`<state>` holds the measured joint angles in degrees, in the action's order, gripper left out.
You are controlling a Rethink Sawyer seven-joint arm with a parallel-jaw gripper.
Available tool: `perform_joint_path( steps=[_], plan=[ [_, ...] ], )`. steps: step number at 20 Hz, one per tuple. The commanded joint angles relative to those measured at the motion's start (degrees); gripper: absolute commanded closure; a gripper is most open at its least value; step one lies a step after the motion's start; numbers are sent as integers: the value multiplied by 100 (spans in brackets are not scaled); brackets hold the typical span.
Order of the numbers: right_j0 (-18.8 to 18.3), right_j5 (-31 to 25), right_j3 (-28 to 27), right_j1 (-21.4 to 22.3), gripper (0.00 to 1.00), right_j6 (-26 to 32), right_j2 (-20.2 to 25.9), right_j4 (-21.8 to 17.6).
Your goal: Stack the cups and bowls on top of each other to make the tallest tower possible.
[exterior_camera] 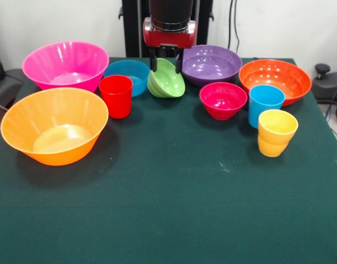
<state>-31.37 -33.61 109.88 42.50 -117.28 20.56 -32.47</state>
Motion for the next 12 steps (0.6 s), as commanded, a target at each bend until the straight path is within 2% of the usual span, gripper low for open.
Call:
perform_joint_path(
  steps=[1,12],
  plan=[
    [198,-151,-195,5,0,-286,-16,209],
    [210,-300,-314,76,0,-131,-37,261]
  ],
)
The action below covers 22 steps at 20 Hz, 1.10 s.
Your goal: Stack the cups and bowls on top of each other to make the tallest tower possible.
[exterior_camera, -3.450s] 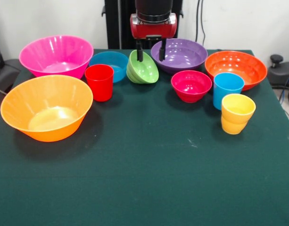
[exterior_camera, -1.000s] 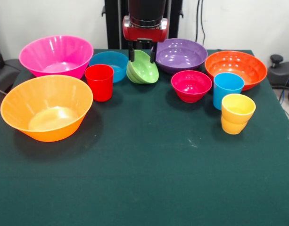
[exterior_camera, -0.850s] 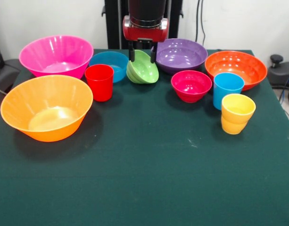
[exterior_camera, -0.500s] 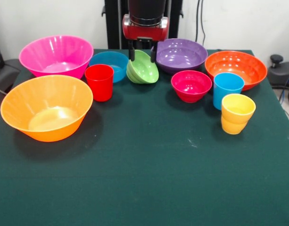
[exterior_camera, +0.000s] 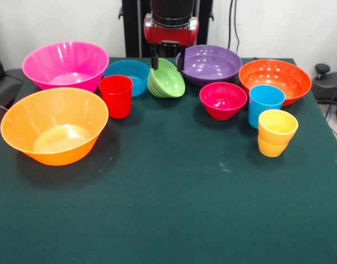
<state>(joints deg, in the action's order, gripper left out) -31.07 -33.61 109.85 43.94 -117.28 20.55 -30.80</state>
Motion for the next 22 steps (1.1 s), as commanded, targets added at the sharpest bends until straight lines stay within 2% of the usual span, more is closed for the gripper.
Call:
perform_joint_path(
  steps=[1,22],
  plan=[
    [192,-261,-303,-42,0,-159,-52,78],
    [275,-238,-394,85,0,-110,-243,-63]
  ],
)
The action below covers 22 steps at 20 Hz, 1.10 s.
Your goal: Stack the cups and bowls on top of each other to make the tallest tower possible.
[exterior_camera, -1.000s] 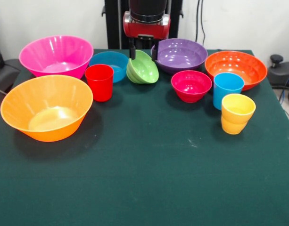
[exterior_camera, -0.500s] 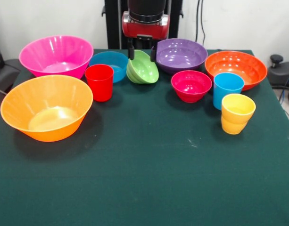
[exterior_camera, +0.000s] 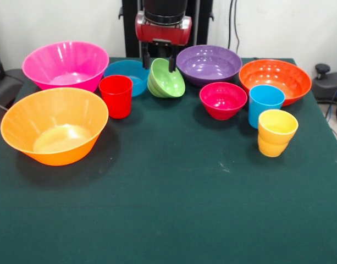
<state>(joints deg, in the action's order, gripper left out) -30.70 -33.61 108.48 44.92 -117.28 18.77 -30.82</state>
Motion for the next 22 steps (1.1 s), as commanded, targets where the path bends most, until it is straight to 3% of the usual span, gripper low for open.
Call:
perform_joint_path(
  steps=[1,22],
  plan=[
    [239,-239,-261,-8,0,-103,-64,-53],
    [144,-220,-172,51,0,-17,-12,53]
  ],
)
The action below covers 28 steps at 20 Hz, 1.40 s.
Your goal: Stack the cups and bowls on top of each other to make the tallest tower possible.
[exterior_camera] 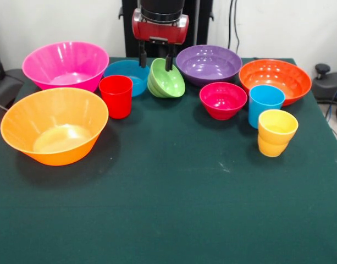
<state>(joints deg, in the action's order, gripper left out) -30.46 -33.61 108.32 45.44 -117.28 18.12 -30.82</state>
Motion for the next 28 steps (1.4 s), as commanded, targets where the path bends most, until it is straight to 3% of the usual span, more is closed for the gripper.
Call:
perform_joint_path(
  steps=[1,6,17,28],
  plan=[
    [122,-200,-151,10,0,-22,46,41],
    [16,-103,-8,257,0,28,128,122],
    [124,335,105,229,0,-349,-34,25],
    [177,114,-4,108,0,-164,2,-54]
  ],
)
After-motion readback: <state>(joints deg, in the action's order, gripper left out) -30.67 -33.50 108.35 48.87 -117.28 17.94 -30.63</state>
